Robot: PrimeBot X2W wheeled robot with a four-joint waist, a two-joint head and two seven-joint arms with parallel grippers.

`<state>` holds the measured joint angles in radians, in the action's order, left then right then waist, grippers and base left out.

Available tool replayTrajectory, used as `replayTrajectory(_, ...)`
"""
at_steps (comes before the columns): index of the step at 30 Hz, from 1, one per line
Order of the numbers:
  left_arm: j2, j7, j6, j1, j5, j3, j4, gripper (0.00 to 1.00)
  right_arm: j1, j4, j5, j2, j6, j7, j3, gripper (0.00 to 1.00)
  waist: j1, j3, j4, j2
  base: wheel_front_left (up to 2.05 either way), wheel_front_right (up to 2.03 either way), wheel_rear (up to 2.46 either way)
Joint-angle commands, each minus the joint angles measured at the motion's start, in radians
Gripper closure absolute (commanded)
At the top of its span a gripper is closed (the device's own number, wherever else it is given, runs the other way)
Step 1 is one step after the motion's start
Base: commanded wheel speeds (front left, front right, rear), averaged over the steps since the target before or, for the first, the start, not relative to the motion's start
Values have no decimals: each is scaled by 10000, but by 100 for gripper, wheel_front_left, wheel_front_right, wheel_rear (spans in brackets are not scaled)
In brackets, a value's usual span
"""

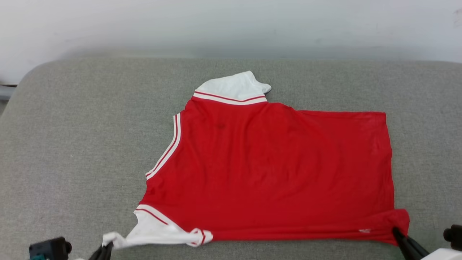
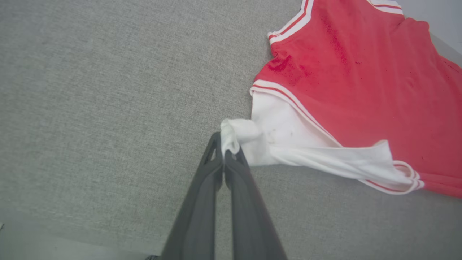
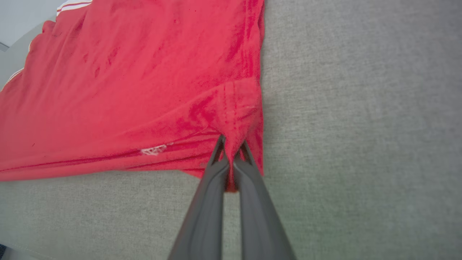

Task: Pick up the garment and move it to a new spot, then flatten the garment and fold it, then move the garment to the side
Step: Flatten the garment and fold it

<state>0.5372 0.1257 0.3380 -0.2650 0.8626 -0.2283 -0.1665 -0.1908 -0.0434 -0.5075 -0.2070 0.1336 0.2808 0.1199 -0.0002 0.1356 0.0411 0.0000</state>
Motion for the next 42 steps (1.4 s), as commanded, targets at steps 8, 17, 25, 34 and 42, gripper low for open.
replayTrajectory(8, 68, -173, -58, 1709, -466, -41, 132, 100, 759, 757, 711, 120, -51, 418, 432, 100, 2, 689, -44, 0, 0, 0, 0)
replayTrajectory(17, -280, -463, -821, 4037, -722, -383, 1548, 100, 2226, 356, 870, -268, -42, 351, 123, 100, 2, 1310, -193, 0, 0, 0, 0)
replayTrajectory(25, -703, -416, -1527, 5637, -718, -843, 3095, 100, 3228, -380, 750, -589, -39, 269, -427, 100, 2, 1920, -276, 0, 0, 0, 0)
replayTrajectory(34, -1219, -85, -2404, 6616, -390, -1321, 5293, 100, 3852, -1859, 519, -820, -39, -267, -1368, 100, 2, 2119, -363, 0, 0, 0, 0)
replayTrajectory(42, -1184, -399, -2332, 6796, -219, -1008, 5857, 0, 3934, -2113, 120, -947, -37, -1414, -1524, 0, 2, 1737, -319, 0, 0, 0, 0)
